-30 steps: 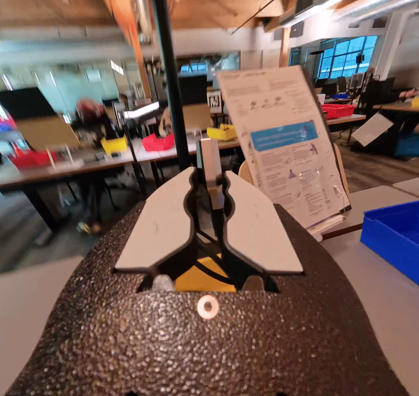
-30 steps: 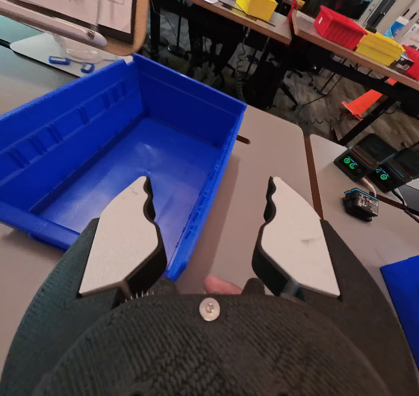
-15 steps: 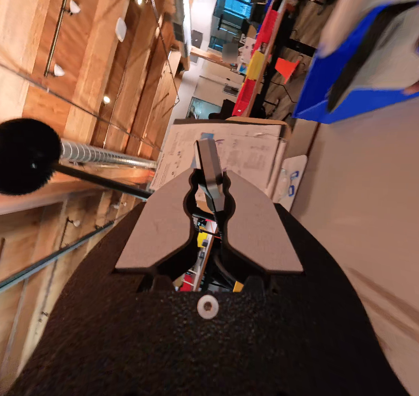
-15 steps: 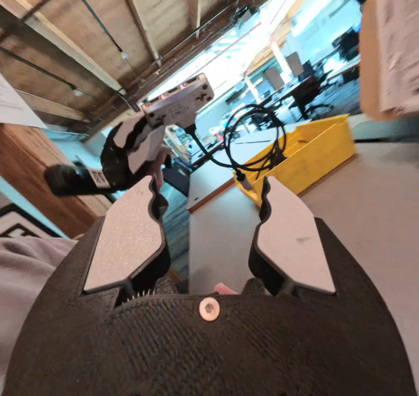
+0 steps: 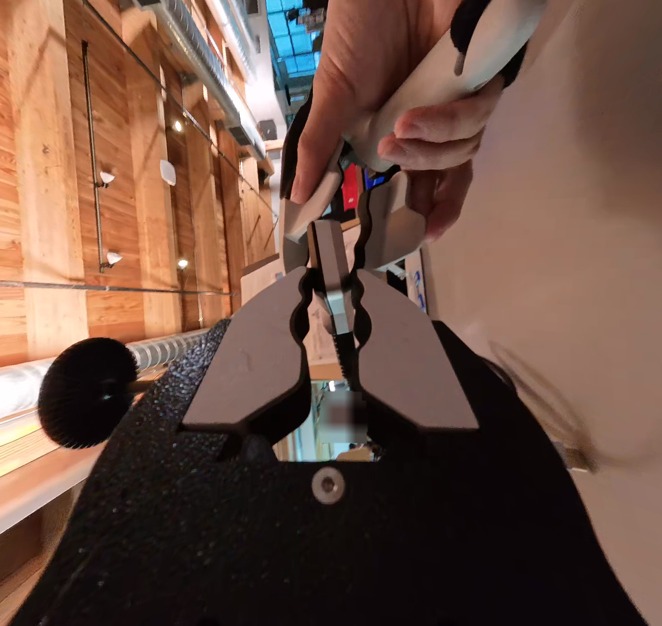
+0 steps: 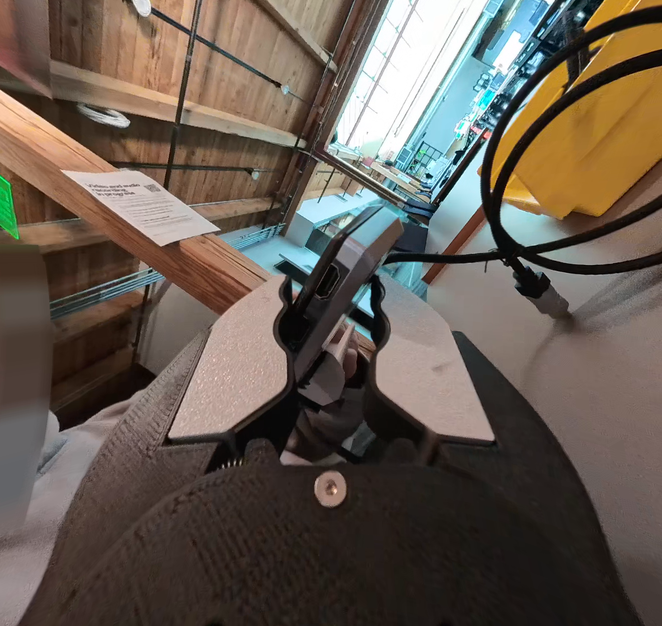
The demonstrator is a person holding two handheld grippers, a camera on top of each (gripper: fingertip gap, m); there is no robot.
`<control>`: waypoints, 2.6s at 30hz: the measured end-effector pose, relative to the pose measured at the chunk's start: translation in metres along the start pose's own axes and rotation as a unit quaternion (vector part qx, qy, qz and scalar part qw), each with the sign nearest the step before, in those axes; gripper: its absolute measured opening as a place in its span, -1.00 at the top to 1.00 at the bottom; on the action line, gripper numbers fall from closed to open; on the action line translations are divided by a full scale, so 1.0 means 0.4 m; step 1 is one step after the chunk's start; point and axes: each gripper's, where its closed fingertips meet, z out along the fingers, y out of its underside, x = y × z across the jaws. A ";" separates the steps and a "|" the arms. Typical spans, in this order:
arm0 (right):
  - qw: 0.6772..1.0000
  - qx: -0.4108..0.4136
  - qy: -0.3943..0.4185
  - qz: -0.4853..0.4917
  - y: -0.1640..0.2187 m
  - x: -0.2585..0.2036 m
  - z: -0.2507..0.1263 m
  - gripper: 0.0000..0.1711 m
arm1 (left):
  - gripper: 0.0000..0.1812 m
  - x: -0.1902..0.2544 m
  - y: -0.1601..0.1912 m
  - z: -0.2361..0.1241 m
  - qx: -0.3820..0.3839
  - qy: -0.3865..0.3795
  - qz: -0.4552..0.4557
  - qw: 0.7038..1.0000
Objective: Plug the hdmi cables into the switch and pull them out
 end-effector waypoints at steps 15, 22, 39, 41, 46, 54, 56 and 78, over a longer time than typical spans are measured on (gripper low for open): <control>0.987 -0.068 -0.127 -0.071 0.032 -0.127 -0.065 0.53 | 0.49 -0.090 0.055 -0.050 0.219 0.165 -0.622 0.733; 0.986 -0.076 -0.140 -0.056 0.060 -0.140 -0.064 0.54 | 0.70 -0.066 -0.014 -0.037 0.272 0.191 -0.603 0.725; 0.986 -0.097 -0.009 -0.133 0.074 -0.059 -0.116 0.19 | 0.76 -0.022 -0.055 -0.080 0.346 0.322 -0.557 0.683; 0.980 -0.134 0.021 -0.142 0.079 -0.055 -0.148 0.19 | 0.76 -0.025 -0.058 -0.098 0.380 0.368 -0.533 0.661; 0.981 -0.163 -0.067 -0.086 0.124 -0.125 -0.141 0.37 | 0.76 -0.025 -0.070 -0.113 0.455 0.472 -0.472 0.590; 0.973 -0.189 -0.112 -0.077 0.181 -0.113 -0.099 0.67 | 0.49 -0.023 -0.071 -0.073 0.457 0.517 -0.454 0.564; 0.977 -0.146 -0.116 -0.104 0.150 -0.118 -0.095 0.68 | 0.22 -0.054 -0.038 -0.003 0.411 0.438 -0.518 0.609; 0.936 0.143 0.050 -0.319 -0.015 -0.095 -0.070 0.69 | 0.75 -0.048 -0.043 0.035 0.311 0.190 -0.870 0.331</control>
